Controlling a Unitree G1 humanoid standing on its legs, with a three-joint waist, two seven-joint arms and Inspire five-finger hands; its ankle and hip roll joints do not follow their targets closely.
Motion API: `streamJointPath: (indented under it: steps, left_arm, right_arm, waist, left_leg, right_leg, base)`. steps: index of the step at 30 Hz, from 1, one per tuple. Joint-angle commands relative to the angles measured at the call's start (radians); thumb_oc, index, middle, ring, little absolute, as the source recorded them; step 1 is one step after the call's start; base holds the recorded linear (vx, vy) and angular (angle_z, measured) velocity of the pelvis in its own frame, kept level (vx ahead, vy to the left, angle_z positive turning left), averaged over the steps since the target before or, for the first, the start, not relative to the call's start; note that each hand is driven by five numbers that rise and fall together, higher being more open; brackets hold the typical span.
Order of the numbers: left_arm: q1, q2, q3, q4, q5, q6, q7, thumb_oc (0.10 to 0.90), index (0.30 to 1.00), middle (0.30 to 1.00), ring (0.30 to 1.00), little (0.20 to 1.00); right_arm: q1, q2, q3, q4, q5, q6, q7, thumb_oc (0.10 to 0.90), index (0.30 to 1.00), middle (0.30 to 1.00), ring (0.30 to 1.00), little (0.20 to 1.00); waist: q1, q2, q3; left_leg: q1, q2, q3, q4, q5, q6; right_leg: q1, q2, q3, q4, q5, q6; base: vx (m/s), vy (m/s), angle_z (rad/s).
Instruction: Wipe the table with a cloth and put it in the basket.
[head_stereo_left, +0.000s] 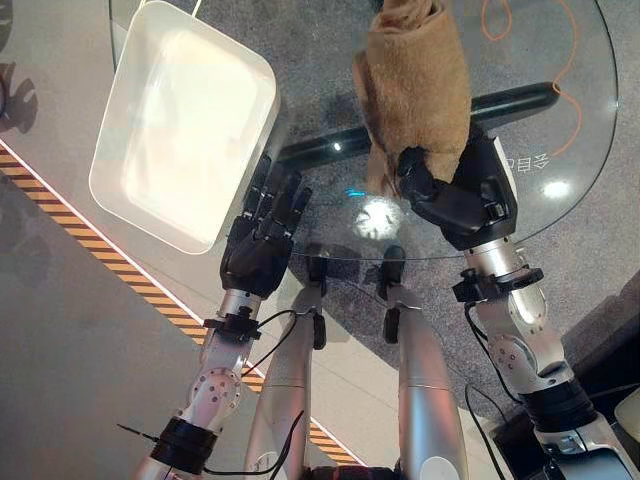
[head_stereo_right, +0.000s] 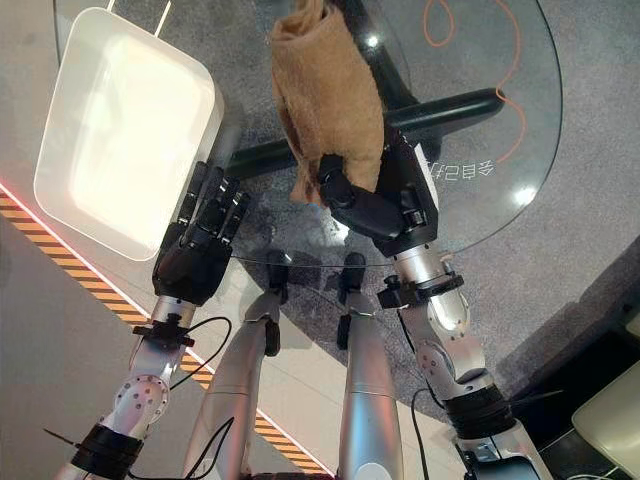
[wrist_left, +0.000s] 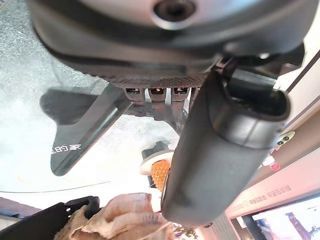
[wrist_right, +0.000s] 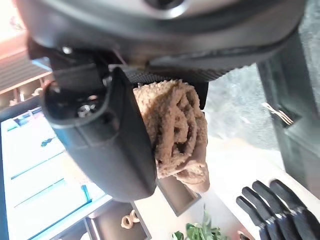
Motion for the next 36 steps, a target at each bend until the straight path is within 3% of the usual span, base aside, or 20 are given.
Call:
streamJointPath:
  steps: [1,9,15,19,29,36]
  left_arm:
    - [0.008,0.02,0.027,-0.128,0.029,-0.034,-0.103,0.8,0.9,0.9,0.9,0.9]
    - [-0.019,0.031,-0.007,-0.182,0.013,-0.019,-0.184,0.8,0.9,0.9,0.9,0.9]
    - [-0.049,-0.007,-0.05,-0.22,-0.107,0.02,-0.257,0.8,0.9,0.9,0.9,0.9]
    - [-0.063,-0.015,-0.069,-0.239,-0.088,0.019,-0.244,0.8,0.9,0.9,0.9,0.9]
    - [-0.089,0.026,-0.077,-0.229,-0.071,0.026,-0.193,0.8,0.9,0.9,0.9,0.9]
    - [-0.106,0.03,-0.098,-0.218,-0.071,0.009,-0.192,0.8,0.9,0.9,0.9,0.9]
  right_arm:
    - [-0.087,-0.007,-0.001,-0.24,-0.018,-0.069,0.088,0.1,0.3,0.3,0.3,0.2]
    - [-0.104,-0.017,0.068,-0.262,-0.078,0.011,0.109,0.1,0.3,0.3,0.3,0.2]
    - [-0.154,0.007,0.163,-0.248,-0.123,0.074,0.128,0.1,0.3,0.3,0.3,0.2]
    - [-0.17,0.0,0.206,-0.252,-0.179,0.142,0.147,0.1,0.3,0.3,0.3,0.2]
    - [-0.216,-0.093,0.275,-0.246,-0.28,0.196,0.287,0.1,0.3,0.3,0.3,0.2]
    - [-0.264,-0.131,0.35,-0.221,-0.38,0.292,0.349,0.1,0.3,0.3,0.3,0.2]
  waist:
    - [-0.006,0.001,-0.025]
    - [-0.007,0.003,-0.025]
    - [-0.001,0.007,-0.025]
    - [0.001,0.004,-0.025]
    - [0.007,-0.006,-0.025]
    - [0.013,-0.009,-0.025]
  left_leg:
    - [0.022,-0.056,0.013,0.049,-0.095,0.021]
    - [0.003,-0.057,0.012,0.048,-0.088,0.022]
    - [-0.009,-0.06,0.009,0.046,-0.087,0.022]
    - [-0.012,-0.064,0.005,0.041,-0.082,0.019]
    - [-0.012,-0.072,-0.009,0.037,-0.077,0.017]
    - [-0.018,-0.076,-0.012,0.042,-0.076,0.015]
  right_leg:
    - [0.031,0.055,-0.01,-0.112,0.073,0.028]
    - [0.008,0.055,-0.004,-0.111,0.079,0.03]
    - [-0.006,0.054,-0.002,-0.111,0.08,0.029]
    - [-0.008,0.055,-0.003,-0.116,0.082,0.03]
    - [-0.003,0.053,-0.008,-0.125,0.088,0.035]
    - [-0.007,0.051,-0.01,-0.126,0.089,0.035]
  base:
    - [0.0,0.0,0.0]
    - [0.0,0.0,0.0]
    - [0.0,0.0,0.0]
    - [0.0,0.0,0.0]
    - [0.0,0.0,0.0]
    - [0.0,0.0,0.0]
